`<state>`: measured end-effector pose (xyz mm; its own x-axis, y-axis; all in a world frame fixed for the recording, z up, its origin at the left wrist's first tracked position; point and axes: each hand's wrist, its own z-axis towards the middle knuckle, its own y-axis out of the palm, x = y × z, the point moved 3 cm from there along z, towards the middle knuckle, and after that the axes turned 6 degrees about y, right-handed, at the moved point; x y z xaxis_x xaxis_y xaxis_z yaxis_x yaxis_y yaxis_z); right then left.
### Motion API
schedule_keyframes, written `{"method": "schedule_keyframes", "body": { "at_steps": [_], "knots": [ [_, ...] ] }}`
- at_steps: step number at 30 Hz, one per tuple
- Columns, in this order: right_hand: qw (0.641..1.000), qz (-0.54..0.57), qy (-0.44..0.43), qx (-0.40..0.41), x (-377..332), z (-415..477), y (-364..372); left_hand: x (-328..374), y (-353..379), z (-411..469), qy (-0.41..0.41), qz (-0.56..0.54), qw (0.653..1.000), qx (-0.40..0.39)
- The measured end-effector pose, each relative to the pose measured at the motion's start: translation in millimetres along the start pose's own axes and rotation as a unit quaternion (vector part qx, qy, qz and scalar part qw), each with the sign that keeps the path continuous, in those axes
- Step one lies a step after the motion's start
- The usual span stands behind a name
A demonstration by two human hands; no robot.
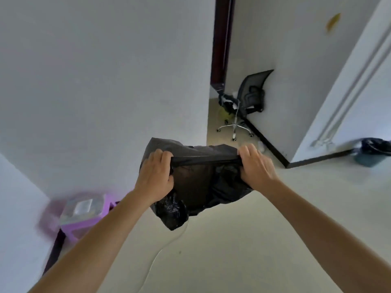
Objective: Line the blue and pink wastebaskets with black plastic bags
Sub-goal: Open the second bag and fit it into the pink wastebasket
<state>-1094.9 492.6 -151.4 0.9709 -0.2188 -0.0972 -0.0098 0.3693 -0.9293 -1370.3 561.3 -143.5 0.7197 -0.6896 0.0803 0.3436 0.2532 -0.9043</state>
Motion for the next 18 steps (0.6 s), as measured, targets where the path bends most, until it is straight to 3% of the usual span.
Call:
{"method": "schedule_keyframes", "body": {
  "at_steps": [6,9,14,18],
  "knots": [
    [0.990,-0.050,0.129,0.006,245.4,-82.9,-39.4,216.2,88.2,119.2,0.143,-0.098,0.985,0.006],
    [0.987,-0.045,0.151,0.009,347.4,-119.3,-59.3,319.1,129.8,162.1,0.203,-0.142,0.969,0.009],
    [0.985,-0.099,0.139,0.039,511.6,-185.3,-97.2,497.8,188.9,234.5,0.236,-0.231,0.944,-0.012],
    [0.976,-0.192,0.104,0.009,618.6,-208.7,-102.8,595.8,223.6,291.5,0.306,-0.229,0.924,0.003]
  ]
}}
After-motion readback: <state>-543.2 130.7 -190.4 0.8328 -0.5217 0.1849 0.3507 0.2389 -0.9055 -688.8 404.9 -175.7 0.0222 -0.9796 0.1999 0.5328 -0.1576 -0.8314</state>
